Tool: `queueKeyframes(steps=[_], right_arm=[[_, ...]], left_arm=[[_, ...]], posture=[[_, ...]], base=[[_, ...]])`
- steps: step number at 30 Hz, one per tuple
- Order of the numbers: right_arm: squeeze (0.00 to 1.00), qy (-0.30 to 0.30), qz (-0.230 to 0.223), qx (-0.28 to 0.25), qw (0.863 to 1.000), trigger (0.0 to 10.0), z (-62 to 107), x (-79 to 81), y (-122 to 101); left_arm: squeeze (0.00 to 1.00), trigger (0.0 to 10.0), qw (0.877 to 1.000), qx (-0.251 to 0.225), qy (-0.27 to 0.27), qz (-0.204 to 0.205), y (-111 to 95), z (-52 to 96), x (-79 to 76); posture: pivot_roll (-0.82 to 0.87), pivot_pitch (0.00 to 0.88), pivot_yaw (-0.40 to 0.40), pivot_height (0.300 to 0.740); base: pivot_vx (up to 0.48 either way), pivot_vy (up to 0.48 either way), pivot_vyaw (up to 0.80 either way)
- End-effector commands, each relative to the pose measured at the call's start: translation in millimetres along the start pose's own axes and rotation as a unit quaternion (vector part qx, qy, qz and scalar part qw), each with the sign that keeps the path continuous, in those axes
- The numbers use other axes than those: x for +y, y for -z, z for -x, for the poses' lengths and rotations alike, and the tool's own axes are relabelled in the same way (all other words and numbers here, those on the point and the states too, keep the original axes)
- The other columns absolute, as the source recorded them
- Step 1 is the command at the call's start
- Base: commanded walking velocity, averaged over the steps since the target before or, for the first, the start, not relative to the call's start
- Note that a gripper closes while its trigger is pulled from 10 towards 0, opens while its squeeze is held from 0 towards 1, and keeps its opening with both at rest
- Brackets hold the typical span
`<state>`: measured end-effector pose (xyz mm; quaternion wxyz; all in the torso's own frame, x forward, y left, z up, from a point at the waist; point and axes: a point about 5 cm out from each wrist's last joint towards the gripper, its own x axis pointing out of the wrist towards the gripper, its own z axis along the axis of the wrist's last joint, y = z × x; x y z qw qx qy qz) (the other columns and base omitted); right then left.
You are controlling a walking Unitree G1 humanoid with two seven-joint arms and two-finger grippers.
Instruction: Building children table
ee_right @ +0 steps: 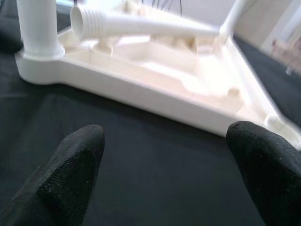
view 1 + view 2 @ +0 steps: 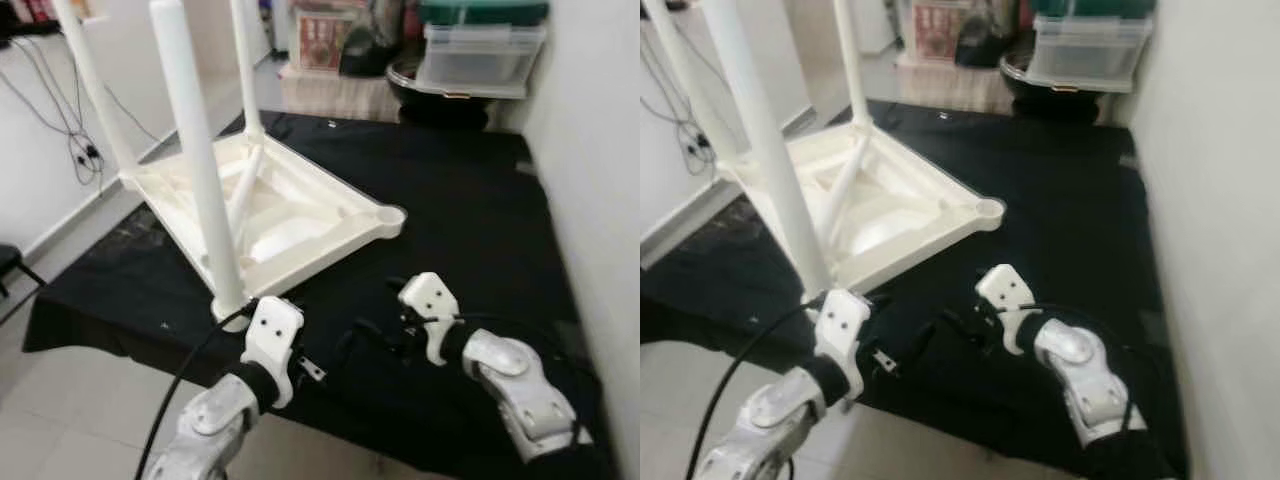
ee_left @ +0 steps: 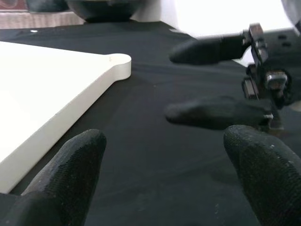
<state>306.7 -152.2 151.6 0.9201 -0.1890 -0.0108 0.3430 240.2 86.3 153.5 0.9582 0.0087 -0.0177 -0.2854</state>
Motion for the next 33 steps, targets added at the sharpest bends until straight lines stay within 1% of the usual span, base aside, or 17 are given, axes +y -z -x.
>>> queueKeyframes(steps=[1,4,5,6,8,11,18,19,21,22,23,25,27,28,29,31,33], right_arm=[[0.00,0.004,-0.001,0.017,1.000,10.0,-3.5,6.4,6.7],[0.00,0.025,0.025,0.033,0.999,10.0,-5.7,3.6,9.1],[0.00,0.030,0.028,0.035,0.999,10.0,-6.4,2.9,8.5],[0.00,0.030,0.028,0.035,0.999,10.0,-6.4,2.9,8.5],[0.00,0.035,0.039,0.042,0.998,10.0,-8.1,1.3,7.4],[0.00,0.044,0.059,0.054,0.996,10.0,-12.0,-3.6,5.3],[0.00,0.062,0.069,0.057,0.994,10.0,-16.2,-10.3,0.6],[0.00,0.082,0.064,0.052,0.993,10.0,-18.5,-12.7,-1.9],[0.00,0.090,0.064,0.050,0.993,10.0,-19.1,-13.1,-2.7],[0.00,0.105,0.069,0.056,0.991,10.0,-20.0,-14.0,-1.6],[0.00,0.116,0.068,0.068,0.989,10.0,-20.9,-14.8,0.9],[0.00,0.118,0.061,0.061,0.989,10.0,-20.2,-14.3,1.3],[0.00,0.125,0.057,0.067,0.988,10.0,-18.6,-15.8,3.0],[0.00,0.141,0.032,0.052,0.988,10.0,-16.3,-16.7,2.5],[0.00,0.156,0.043,0.068,0.985,10.0,-15.4,-19.3,5.9],[0.00,0.165,0.053,0.079,0.982,10.0,-15.1,-21.0,8.2],[0.00,0.156,0.059,0.081,0.983,10.0,-14.7,-21.0,8.8]], left_arm=[[0.00,10.0,0.999,0.034,-0.005,0.001,11.2,4.3,4.7],[0.00,10.0,0.998,0.057,0.024,0.007,17.2,7.6,1.8],[0.00,10.0,0.997,0.065,0.041,0.007,18.9,8.9,-0.4],[0.00,10.0,0.997,0.065,0.041,0.007,18.9,8.9,-0.4],[0.00,10.0,0.995,0.074,0.063,0.005,21.4,10.9,-2.7],[0.00,10.0,0.996,0.071,0.060,0.004,20.8,10.1,-1.7],[0.00,10.0,0.997,0.060,0.044,-0.014,17.4,7.4,1.0],[0.00,10.0,0.998,0.055,0.028,-0.019,15.4,5.7,4.3],[0.00,10.0,0.998,0.055,0.024,-0.019,14.8,5.2,5.1],[0.00,10.0,0.998,0.053,0.028,-0.017,14.1,4.9,4.7],[0.00,10.0,0.998,0.051,0.033,-0.017,13.5,4.8,3.9],[0.00,10.0,0.998,0.048,0.042,-0.014,12.7,4.2,1.9],[0.00,10.0,0.998,0.046,0.047,-0.016,12.2,3.7,1.1],[0.00,10.0,0.998,0.043,0.052,-0.014,10.9,1.8,0.0],[0.00,10.0,0.997,0.042,0.055,-0.015,10.4,0.6,-0.6],[0.00,10.0,0.997,0.042,0.056,-0.016,10.2,-0.2,-1.0],[0.00,10.0,0.997,0.041,0.059,-0.015,9.6,-1.3,-2.0]], posture=[[-0.06,0.072,-0.039,0.740],[-0.06,0.073,-0.038,0.740],[-0.06,0.073,-0.038,0.740],[-0.06,0.073,-0.038,0.740],[-0.06,0.074,-0.036,0.740],[-0.06,0.076,-0.034,0.740],[-0.05,0.078,-0.038,0.740],[-0.05,0.078,-0.042,0.740],[-0.05,0.079,-0.043,0.740],[-0.05,0.079,-0.043,0.740],[-0.05,0.079,-0.044,0.740],[-0.06,0.078,-0.045,0.740],[-0.06,0.078,-0.046,0.740],[-0.06,0.077,-0.044,0.740],[-0.06,0.077,-0.043,0.740],[-0.06,0.077,-0.043,0.740],[-0.06,0.077,-0.041,0.740]], base=[[0.000,0.000,0.80],[0.000,0.000,0.80],[0.000,0.000,0.80],[0.000,0.000,0.80],[0.000,0.000,0.80],[0.000,0.000,0.80],[0.000,0.000,0.80],[0.000,0.000,0.78],[0.000,0.000,0.78],[0.000,0.000,0.00],[0.270,0.000,0.00],[0.307,0.000,0.00],[0.412,0.000,0.80],[0.420,0.000,0.80],[0.405,0.000,0.00],[0.405,0.000,0.00],[0.386,0.000,0.00]])
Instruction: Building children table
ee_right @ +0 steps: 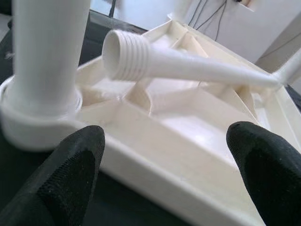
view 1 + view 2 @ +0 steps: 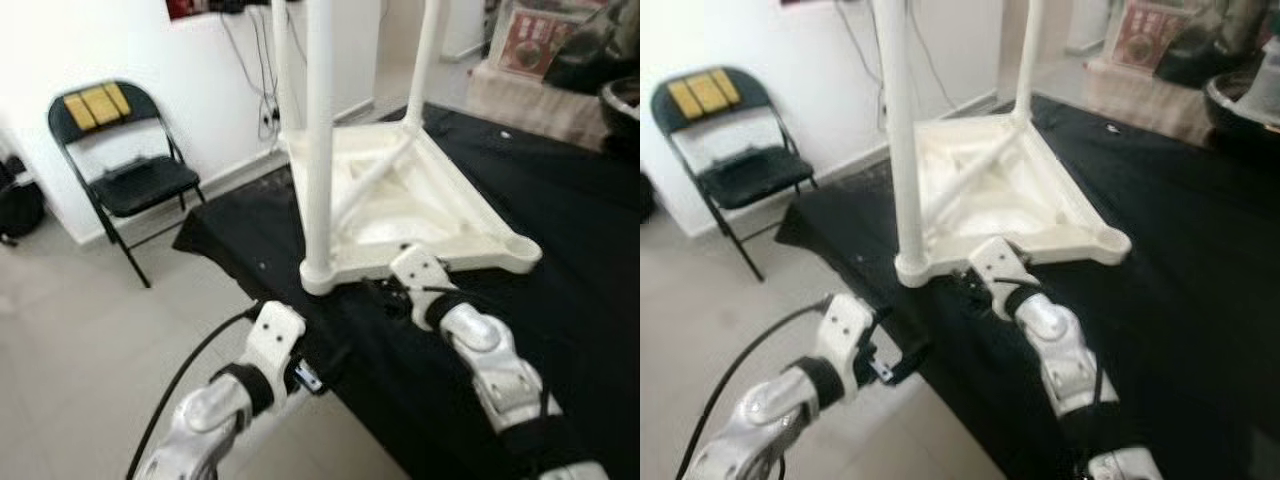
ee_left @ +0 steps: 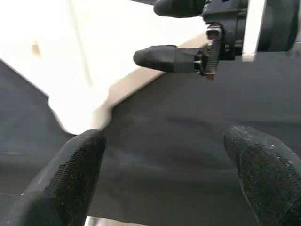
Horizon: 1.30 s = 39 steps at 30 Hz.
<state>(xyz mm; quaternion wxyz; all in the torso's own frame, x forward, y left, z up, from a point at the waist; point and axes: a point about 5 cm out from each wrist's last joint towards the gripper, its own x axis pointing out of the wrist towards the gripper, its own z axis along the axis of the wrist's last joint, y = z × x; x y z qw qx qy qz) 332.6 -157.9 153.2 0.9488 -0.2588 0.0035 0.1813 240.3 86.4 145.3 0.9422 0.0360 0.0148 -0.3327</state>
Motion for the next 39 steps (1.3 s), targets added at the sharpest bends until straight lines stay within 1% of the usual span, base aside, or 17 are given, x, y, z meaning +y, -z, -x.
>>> queueKeyframes(steps=[1,3,6,11,13,15,20,22,23,25,26,27,28,30,31,36,39], right_arm=[[0.00,-0.007,0.008,0.010,1.000,10.0,0.9,0.2,4.7],[0.00,-0.019,0.019,0.010,1.000,10.0,1.0,-0.7,4.8],[0.00,-0.058,0.053,0.012,0.997,10.0,1.4,-4.2,4.1],[0.00,-0.076,0.064,0.020,0.995,10.0,1.1,-8.9,4.0],[0.00,-0.090,0.092,0.032,0.991,10.0,0.7,-20.4,2.3],[0.00,-0.113,0.130,0.054,0.984,10.0,0.5,-32.3,0.4],[0.00,-0.142,0.156,0.076,0.975,10.0,0.4,-43.5,-4.4],[0.00,-0.189,0.169,0.081,0.964,10.0,0.9,-47.9,-12.2],[0.00,-0.189,0.169,0.081,0.964,10.0,0.9,-47.9,-12.2],[0.00,-0.245,0.173,0.101,0.948,10.0,-0.7,-51.1,-20.3],[0.00,-0.280,0.180,0.123,0.935,10.0,-0.5,-50.4,-21.3],[0.00,-0.280,0.180,0.123,0.935,10.0,-0.5,-50.4,-21.3],[0.00,-0.314,0.185,0.141,0.920,10.0,-0.2,-47.7,-21.3],[0.00,-0.355,0.195,0.163,0.900,10.0,-1.3,-42.7,-21.3],[0.00,-0.355,0.195,0.163,0.900,10.0,-1.3,-42.7,-21.3],[0.00,-0.400,0.236,0.178,0.867,10.0,-13.4,-27.8,-25.3],[0.00,-0.405,0.243,0.186,0.862,10.0,-16.5,-25.3,-26.5]], left_arm=[[0.00,10.0,1.000,0.001,0.011,0.002,0.8,-2.7,-2.4],[0.00,10.0,1.000,-0.002,0.025,0.007,-0.4,-5.0,-6.3],[0.00,10.0,0.998,-0.010,0.058,0.005,-3.0,-8.1,-14.7],[0.00,10.0,0.997,-0.008,0.076,0.003,-2.9,-8.4,-19.1],[0.00,10.0,0.995,0.001,0.095,0.003,-0.4,-8.1,-23.0],[0.00,10.0,0.994,0.005,0.105,0.007,1.2,-7.8,-25.6],[0.00,10.0,0.994,0.007,0.109,0.010,2.2,-7.6,-26.3],[0.00,10.0,0.994,0.007,0.111,0.013,2.8,-7.6,-27.1],[0.00,10.0,0.994,0.007,0.111,0.013,2.8,-7.6,-27.1],[0.00,10.0,0.994,0.005,0.112,0.015,2.8,-7.4,-27.5],[0.00,10.0,0.994,0.004,0.110,0.015,2.4,-7.0,-27.3],[0.00,10.0,0.994,0.004,0.110,0.015,2.4,-7.0,-27.3],[0.00,10.0,0.994,0.002,0.107,0.014,1.9,-6.7,-26.9],[0.00,10.0,0.995,0.000,0.102,0.014,1.2,-5.8,-26.4],[0.00,10.0,0.995,0.000,0.102,0.014,1.2,-5.8,-26.4],[0.00,10.0,0.996,-0.002,0.093,0.018,0.3,-2.5,-26.0],[0.00,10.0,0.996,-0.003,0.092,0.020,-0.1,-1.3,-26.6]], posture=[[-0.06,0.077,-0.041,0.740],[-0.06,0.077,-0.040,0.740],[-0.06,0.074,-0.041,0.740],[-0.06,0.071,-0.043,0.740],[-0.06,0.067,-0.045,0.740],[-0.06,0.066,-0.046,0.740],[-0.06,0.066,-0.046,0.740],[-0.06,0.067,-0.048,0.740],[-0.06,0.067,-0.048,0.740],[-0.06,0.068,-0.049,0.740],[-0.06,0.075,-0.052,0.740],[-0.06,0.075,-0.052,0.740],[-0.06,0.075,-0.052,0.740],[-0.05,0.081,-0.059,0.740],[-0.05,0.081,-0.059,0.740],[-0.04,0.103,-0.074,0.740],[-0.04,0.109,-0.075,0.740]], base=[[0.386,0.000,0.00],[0.368,0.000,0.00],[0.215,0.000,0.00],[0.000,0.000,0.00],[0.000,0.000,0.00],[0.000,0.000,0.00],[0.000,0.000,0.00],[0.000,0.000,0.00],[0.000,0.000,0.00],[0.000,0.000,0.00],[0.000,0.000,0.00],[0.000,0.000,0.00],[0.000,0.000,0.00],[0.000,0.000,0.00],[0.000,0.000,0.00],[0.000,0.000,0.00],[0.000,0.000,0.00]])
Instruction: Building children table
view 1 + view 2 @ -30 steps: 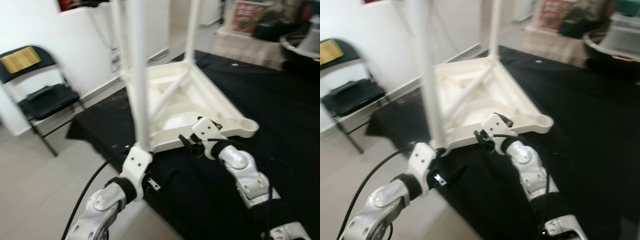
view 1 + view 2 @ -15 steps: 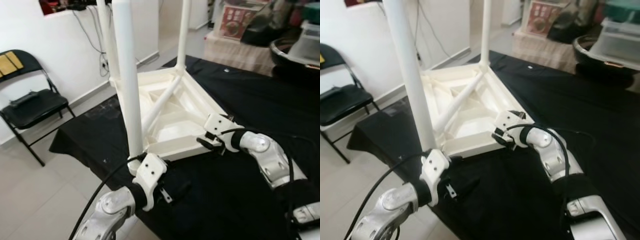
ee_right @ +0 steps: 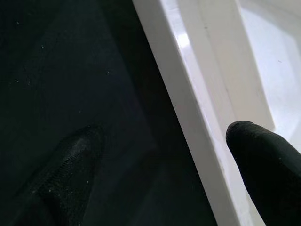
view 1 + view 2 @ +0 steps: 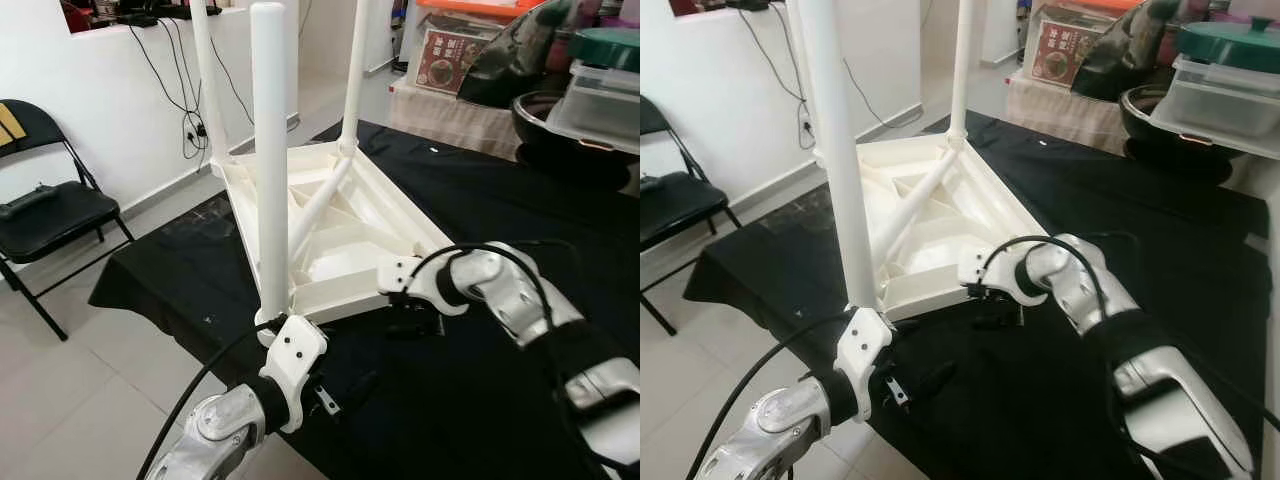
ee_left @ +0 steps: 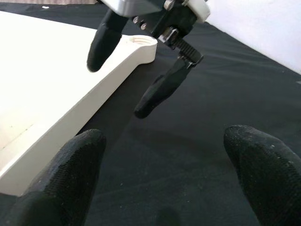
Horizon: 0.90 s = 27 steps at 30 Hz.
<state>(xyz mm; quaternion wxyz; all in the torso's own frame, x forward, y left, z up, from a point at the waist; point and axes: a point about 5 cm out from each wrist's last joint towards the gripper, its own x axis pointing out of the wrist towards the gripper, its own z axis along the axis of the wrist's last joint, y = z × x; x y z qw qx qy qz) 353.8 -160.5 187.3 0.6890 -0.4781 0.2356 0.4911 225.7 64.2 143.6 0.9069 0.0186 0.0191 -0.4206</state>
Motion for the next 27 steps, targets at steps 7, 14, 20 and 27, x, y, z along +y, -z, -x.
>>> queueKeyframes(steps=[7,14,20,27], right_arm=[[0.00,-0.004,0.023,0.033,0.999,10.0,-6.5,-5.9,-6.4],[0.00,-0.020,0.044,0.091,0.995,10.0,-4.1,-12.0,0.1],[0.00,-0.052,0.054,0.147,0.986,10.0,-0.9,-12.9,2.1],[0.00,-0.076,0.047,0.154,0.984,0.0,1.2,-11.0,-3.0]], left_arm=[[0.00,10.0,1.000,0.001,-0.003,0.009,0.1,2.5,-3.3],[0.00,10.0,1.000,0.000,-0.004,0.015,0.4,2.2,-6.2],[0.00,10.0,1.000,-0.002,-0.006,0.018,-0.4,2.5,-8.2],[0.00,10.0,1.000,-0.005,-0.009,0.020,-1.7,1.7,-9.6]], posture=[[-0.05,0.127,-0.084,0.740],[-0.05,0.139,-0.095,0.740],[-0.06,0.145,-0.110,0.740],[-0.06,0.144,-0.120,0.740]], base=[[0.000,0.000,0.00],[0.000,0.000,0.00],[0.000,0.000,0.00],[0.000,0.000,0.00]])
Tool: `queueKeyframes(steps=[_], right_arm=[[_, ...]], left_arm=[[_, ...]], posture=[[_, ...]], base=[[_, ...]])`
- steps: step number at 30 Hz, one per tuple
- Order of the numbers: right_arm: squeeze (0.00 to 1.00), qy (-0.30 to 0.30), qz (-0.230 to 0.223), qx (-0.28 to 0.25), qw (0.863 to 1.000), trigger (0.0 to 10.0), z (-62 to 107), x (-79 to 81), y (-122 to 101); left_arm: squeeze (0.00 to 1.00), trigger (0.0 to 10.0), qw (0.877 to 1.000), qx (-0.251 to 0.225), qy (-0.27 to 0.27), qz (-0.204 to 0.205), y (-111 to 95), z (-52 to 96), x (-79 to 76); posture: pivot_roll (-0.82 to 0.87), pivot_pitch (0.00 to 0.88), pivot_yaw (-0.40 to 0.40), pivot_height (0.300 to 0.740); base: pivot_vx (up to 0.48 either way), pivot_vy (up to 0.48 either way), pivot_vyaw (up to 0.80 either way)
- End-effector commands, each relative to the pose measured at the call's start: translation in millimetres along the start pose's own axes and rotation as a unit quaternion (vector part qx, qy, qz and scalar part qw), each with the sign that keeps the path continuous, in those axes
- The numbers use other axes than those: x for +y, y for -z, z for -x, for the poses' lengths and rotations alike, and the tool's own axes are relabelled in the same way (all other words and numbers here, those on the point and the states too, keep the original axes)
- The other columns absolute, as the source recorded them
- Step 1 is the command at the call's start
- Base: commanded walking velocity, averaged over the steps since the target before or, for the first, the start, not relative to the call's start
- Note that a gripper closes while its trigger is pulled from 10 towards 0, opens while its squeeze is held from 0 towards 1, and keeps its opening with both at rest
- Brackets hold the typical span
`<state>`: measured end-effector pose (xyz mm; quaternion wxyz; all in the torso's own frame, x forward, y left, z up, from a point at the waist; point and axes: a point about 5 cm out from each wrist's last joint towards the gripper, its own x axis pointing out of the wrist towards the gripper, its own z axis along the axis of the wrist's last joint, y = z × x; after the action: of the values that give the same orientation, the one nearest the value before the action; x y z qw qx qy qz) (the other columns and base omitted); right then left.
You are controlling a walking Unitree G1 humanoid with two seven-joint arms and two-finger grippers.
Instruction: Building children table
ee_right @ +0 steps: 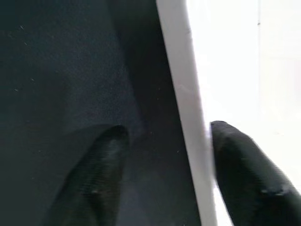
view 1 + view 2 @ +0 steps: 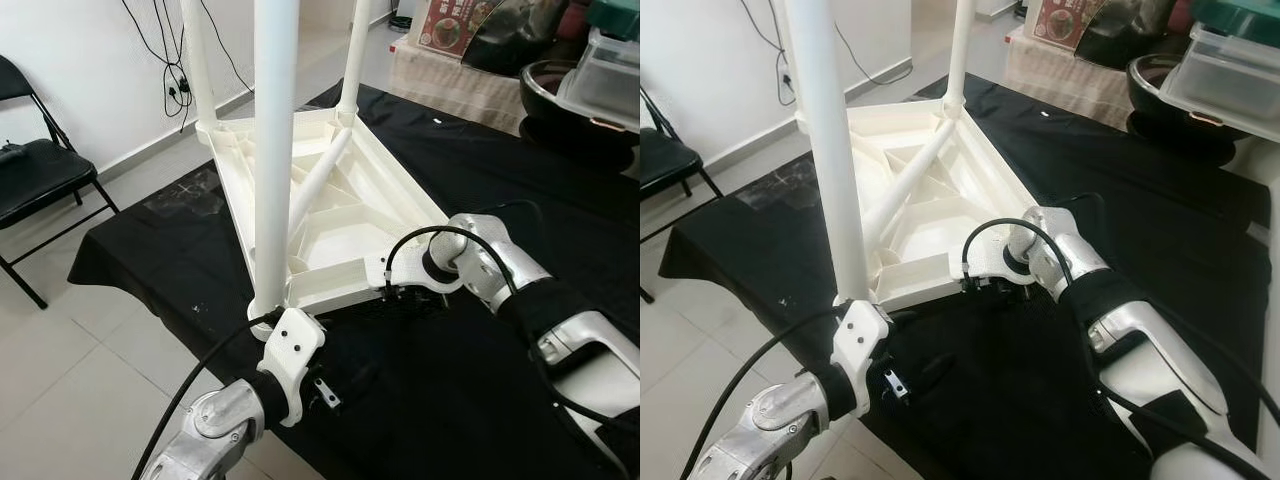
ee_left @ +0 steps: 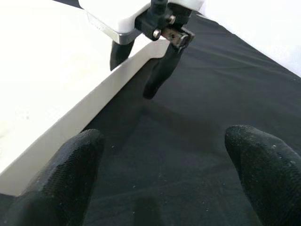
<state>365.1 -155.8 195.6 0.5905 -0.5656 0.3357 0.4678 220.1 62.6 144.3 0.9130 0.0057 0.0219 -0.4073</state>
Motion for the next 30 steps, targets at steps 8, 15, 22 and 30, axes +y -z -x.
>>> queueKeyframes(steps=[8,15,22,30], right_arm=[[0.00,-0.044,-0.035,0.019,0.998,0.0,5.2,10.8,17.0],[0.00,-0.076,-0.072,0.012,0.994,0.0,8.4,28.5,28.6],[0.00,-0.105,-0.182,-0.013,0.978,0.0,11.3,58.1,44.0],[0.00,-0.116,-0.272,-0.053,0.954,0.0,9.3,88.0,37.5]], left_arm=[[0.00,10.0,1.000,-0.005,0.004,0.009,-2.2,-2.7,-5.4],[0.00,10.0,1.000,-0.006,0.003,0.012,-2.5,-3.8,-5.5],[0.00,10.0,1.000,-0.005,0.004,0.014,-1.5,-4.4,-6.3],[0.00,10.0,1.000,-0.003,0.007,0.014,-0.4,-4.2,-5.3]], posture=[[-0.07,0.140,-0.123,0.740],[-0.08,0.140,-0.124,0.740],[-0.08,0.137,-0.123,0.740],[-0.09,0.128,-0.112,0.740]], base=[[0.000,0.000,0.00],[0.000,0.000,0.00],[0.000,0.000,0.00],[0.000,0.000,0.00]])
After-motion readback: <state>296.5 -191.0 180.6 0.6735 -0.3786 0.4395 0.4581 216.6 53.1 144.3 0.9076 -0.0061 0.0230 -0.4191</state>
